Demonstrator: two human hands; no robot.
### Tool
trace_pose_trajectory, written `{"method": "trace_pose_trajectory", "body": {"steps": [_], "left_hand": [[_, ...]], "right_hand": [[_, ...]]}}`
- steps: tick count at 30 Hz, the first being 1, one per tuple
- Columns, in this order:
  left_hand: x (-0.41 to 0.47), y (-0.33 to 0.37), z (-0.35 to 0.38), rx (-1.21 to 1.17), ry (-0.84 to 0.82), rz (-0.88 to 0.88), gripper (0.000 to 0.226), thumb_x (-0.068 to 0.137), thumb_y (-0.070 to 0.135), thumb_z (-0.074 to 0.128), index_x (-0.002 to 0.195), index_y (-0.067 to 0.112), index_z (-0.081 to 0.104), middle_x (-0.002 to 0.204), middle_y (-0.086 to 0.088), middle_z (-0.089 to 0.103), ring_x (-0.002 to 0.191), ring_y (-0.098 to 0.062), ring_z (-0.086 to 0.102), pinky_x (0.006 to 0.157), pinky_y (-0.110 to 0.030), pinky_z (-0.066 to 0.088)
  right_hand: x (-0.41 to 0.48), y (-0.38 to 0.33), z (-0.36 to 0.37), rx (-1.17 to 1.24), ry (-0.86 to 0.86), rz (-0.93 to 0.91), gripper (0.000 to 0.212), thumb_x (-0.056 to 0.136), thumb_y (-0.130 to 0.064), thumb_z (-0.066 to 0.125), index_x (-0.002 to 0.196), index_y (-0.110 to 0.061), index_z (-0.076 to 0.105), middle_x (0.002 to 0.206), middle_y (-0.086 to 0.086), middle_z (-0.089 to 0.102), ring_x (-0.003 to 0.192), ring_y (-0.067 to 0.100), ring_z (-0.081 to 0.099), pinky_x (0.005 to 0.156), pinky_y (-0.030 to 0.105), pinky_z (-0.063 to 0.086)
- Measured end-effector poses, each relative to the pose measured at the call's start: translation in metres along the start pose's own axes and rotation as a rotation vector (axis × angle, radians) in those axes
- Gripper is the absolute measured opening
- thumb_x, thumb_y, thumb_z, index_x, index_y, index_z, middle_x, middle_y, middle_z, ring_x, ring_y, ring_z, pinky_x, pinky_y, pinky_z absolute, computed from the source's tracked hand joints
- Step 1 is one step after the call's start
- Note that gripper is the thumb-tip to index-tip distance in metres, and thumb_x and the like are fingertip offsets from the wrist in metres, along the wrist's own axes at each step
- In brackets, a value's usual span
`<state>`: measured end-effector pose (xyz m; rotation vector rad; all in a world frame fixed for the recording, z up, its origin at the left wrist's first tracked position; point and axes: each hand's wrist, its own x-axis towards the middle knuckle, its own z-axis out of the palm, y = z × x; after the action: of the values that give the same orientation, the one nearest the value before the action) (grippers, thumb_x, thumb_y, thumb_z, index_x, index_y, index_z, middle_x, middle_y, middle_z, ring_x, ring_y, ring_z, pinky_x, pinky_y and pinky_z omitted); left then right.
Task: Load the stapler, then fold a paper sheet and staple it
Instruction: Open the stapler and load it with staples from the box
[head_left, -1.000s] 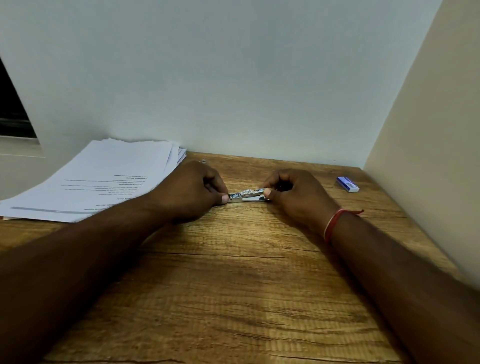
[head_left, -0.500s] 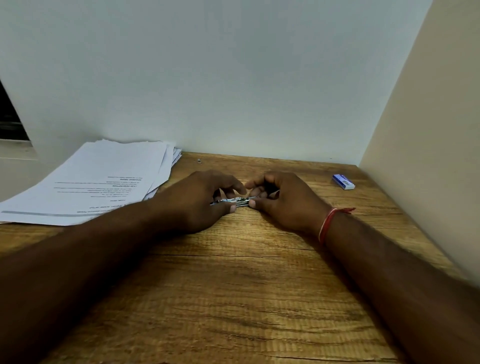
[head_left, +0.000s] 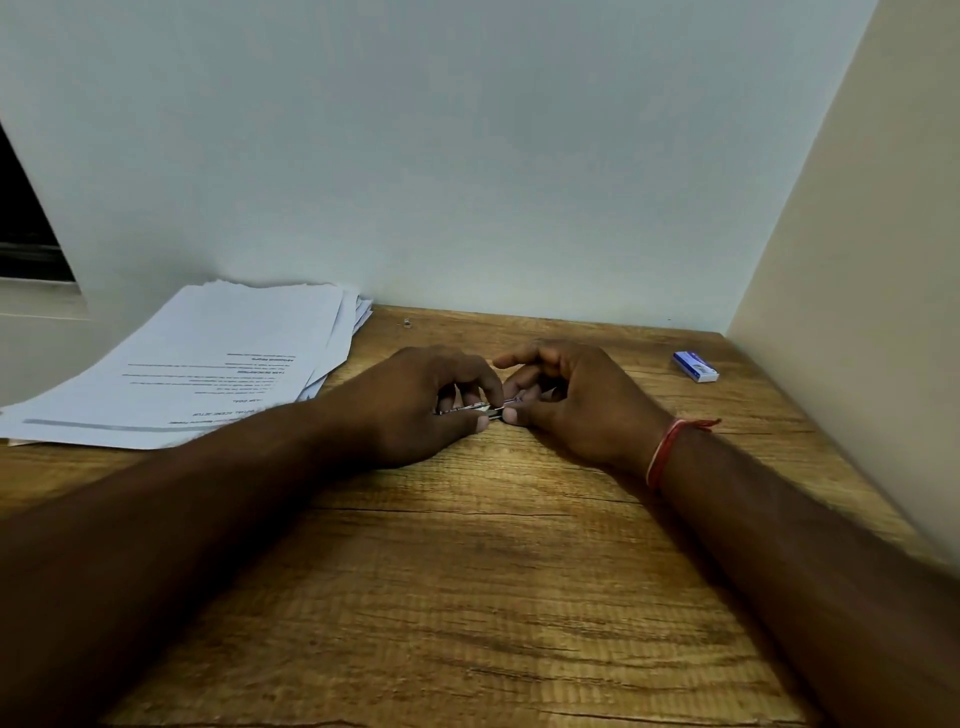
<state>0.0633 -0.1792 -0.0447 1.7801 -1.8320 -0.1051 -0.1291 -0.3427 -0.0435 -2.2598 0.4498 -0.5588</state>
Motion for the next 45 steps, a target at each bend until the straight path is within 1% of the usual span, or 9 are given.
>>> {"method": "trace_pose_trajectory", "body": {"steps": [6, 13, 20, 24, 28, 35, 39, 42, 45], "left_hand": [[0.000, 0.000, 0.001, -0.034, -0.003, -0.031, 0.015, 0.098, 0.037, 0.083, 0.104, 0.041, 0.069, 0.093, 0.014, 0.069, 0.082, -0.008, 0.063, 0.071, -0.033, 0.055], [-0.003, 0.004, -0.001, -0.086, 0.066, -0.042, 0.030, 0.092, 0.029, 0.091, 0.097, 0.031, 0.062, 0.087, 0.024, 0.066, 0.072, 0.000, 0.059, 0.062, -0.013, 0.046], [-0.005, 0.007, -0.003, -0.154, 0.188, -0.088, 0.032, 0.085, 0.033, 0.098, 0.092, 0.031, 0.067, 0.089, 0.010, 0.076, 0.076, -0.005, 0.068, 0.068, -0.025, 0.059], [-0.005, 0.006, -0.006, -0.212, 0.243, -0.126, 0.024, 0.090, 0.025, 0.093, 0.096, 0.028, 0.069, 0.086, 0.005, 0.073, 0.075, -0.004, 0.068, 0.069, -0.020, 0.057], [-0.005, 0.005, -0.007, -0.144, 0.207, -0.190, 0.026, 0.089, 0.029, 0.094, 0.083, 0.023, 0.069, 0.082, 0.006, 0.074, 0.068, 0.002, 0.064, 0.066, -0.014, 0.051], [-0.004, 0.002, -0.010, -0.182, 0.194, -0.262, 0.028, 0.084, 0.031, 0.098, 0.076, 0.021, 0.073, 0.084, 0.002, 0.079, 0.076, -0.018, 0.074, 0.069, -0.035, 0.060], [-0.004, 0.004, -0.011, -0.206, 0.209, -0.264, 0.029, 0.084, 0.023, 0.098, 0.071, 0.015, 0.073, 0.086, 0.003, 0.081, 0.076, -0.012, 0.076, 0.068, -0.026, 0.059], [-0.005, 0.004, -0.011, -0.233, 0.210, -0.259, 0.030, 0.085, 0.020, 0.098, 0.070, 0.011, 0.073, 0.087, 0.004, 0.083, 0.075, -0.003, 0.075, 0.068, -0.017, 0.055], [-0.006, 0.005, -0.013, -0.261, 0.199, -0.238, 0.027, 0.085, 0.021, 0.098, 0.073, 0.012, 0.075, 0.090, 0.004, 0.083, 0.081, -0.009, 0.079, 0.074, -0.021, 0.060]], "right_hand": [[-0.001, -0.003, -0.002, 0.017, 0.001, 0.011, 0.050, 0.088, -0.012, 0.091, 0.132, -0.025, 0.073, 0.100, -0.016, 0.084, 0.091, -0.002, 0.076, 0.074, 0.004, 0.050], [-0.002, -0.005, 0.000, 0.014, 0.006, 0.016, 0.047, 0.088, -0.012, 0.091, 0.130, -0.025, 0.074, 0.100, -0.015, 0.084, 0.091, -0.001, 0.077, 0.073, 0.006, 0.052], [-0.002, -0.003, 0.000, -0.008, 0.017, 0.003, 0.044, 0.090, -0.011, 0.090, 0.130, -0.024, 0.075, 0.101, -0.011, 0.084, 0.091, -0.001, 0.077, 0.075, 0.007, 0.053], [-0.001, -0.002, 0.002, 0.005, 0.029, 0.014, 0.040, 0.091, -0.008, 0.088, 0.127, -0.023, 0.077, 0.100, -0.008, 0.084, 0.089, 0.000, 0.077, 0.075, 0.009, 0.055], [-0.001, -0.002, 0.003, -0.001, 0.045, 0.018, 0.037, 0.093, -0.005, 0.085, 0.124, -0.023, 0.078, 0.100, -0.008, 0.083, 0.087, 0.000, 0.076, 0.074, 0.009, 0.055], [-0.001, 0.001, 0.004, -0.050, 0.057, 0.018, 0.027, 0.095, -0.016, 0.085, 0.118, -0.031, 0.081, 0.102, -0.011, 0.079, 0.091, 0.001, 0.071, 0.074, 0.006, 0.052], [0.002, 0.002, 0.005, -0.105, 0.042, 0.011, 0.009, 0.101, -0.024, 0.079, 0.105, -0.032, 0.081, 0.092, -0.011, 0.076, 0.080, -0.004, 0.065, 0.069, 0.014, 0.046], [0.002, 0.001, 0.005, -0.092, 0.055, -0.023, 0.009, 0.104, -0.023, 0.074, 0.107, -0.031, 0.077, 0.099, -0.012, 0.075, 0.090, 0.002, 0.066, 0.077, 0.023, 0.048], [0.001, -0.001, 0.006, -0.092, 0.102, -0.068, 0.012, 0.107, -0.020, 0.069, 0.110, -0.030, 0.074, 0.103, -0.015, 0.074, 0.098, -0.003, 0.065, 0.078, 0.011, 0.045]]}}
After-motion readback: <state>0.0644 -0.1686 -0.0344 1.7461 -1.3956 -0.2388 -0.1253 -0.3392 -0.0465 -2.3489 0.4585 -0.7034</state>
